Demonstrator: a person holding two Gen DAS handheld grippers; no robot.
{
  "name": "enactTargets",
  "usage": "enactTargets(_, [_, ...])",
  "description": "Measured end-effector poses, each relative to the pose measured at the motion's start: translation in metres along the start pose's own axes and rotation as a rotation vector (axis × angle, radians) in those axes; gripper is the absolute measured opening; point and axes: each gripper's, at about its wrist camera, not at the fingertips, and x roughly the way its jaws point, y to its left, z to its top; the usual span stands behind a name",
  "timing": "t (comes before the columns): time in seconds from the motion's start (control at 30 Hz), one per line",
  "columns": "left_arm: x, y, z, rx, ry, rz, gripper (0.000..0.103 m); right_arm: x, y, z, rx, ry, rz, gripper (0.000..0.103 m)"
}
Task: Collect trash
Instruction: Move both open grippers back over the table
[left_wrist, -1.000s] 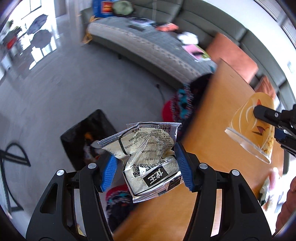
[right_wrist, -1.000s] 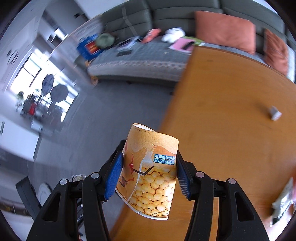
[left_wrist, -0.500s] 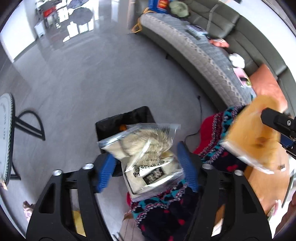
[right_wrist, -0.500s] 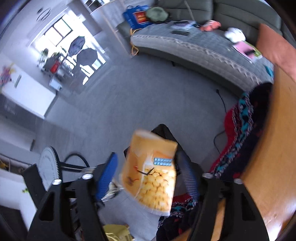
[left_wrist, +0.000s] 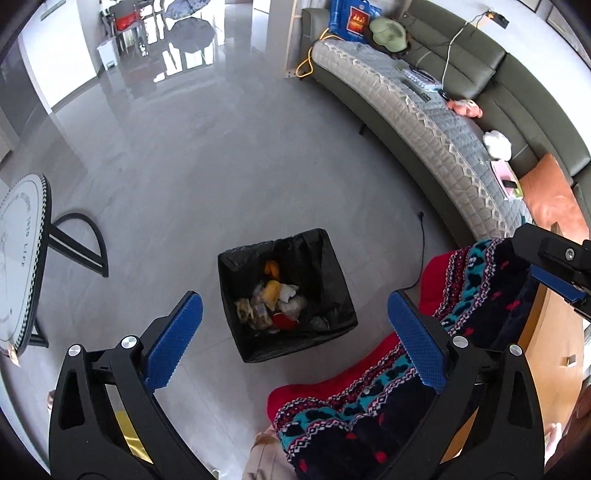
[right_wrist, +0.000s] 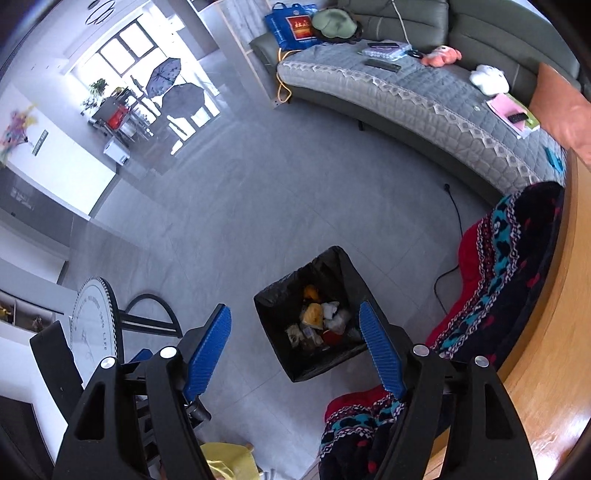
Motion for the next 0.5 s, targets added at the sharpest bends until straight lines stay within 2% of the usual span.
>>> enactTargets(0.27, [-0.011, -0.026, -0.006, 0.052, -0.018, -0.018, 0.097, -0.027, -0.03, -0.012, 0.053, -0.036, -0.008, 0.073])
enactTargets(0.5, [-0.025, -0.073, -0.02, 0.132, -0.027, -0.06, 0.097, -0.063, -0.078, -0.032, 0.129, -0.084, -0.026, 0.073])
